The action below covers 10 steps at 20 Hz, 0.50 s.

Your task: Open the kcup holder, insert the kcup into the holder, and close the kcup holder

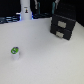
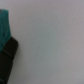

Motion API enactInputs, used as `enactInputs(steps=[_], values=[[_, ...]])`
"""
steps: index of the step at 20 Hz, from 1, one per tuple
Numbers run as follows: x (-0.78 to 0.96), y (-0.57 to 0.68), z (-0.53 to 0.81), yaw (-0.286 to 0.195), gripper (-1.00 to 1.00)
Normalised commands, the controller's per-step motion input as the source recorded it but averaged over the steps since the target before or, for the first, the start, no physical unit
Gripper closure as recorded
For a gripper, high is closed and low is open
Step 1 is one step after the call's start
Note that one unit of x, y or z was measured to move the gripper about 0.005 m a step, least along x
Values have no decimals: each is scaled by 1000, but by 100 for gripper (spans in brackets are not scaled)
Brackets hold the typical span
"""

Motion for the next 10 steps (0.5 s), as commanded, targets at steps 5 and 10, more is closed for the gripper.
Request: enactInputs(steps=[5,10], values=[[-362,661,5,-178,-100],[-315,693,-8,-178,-100]])
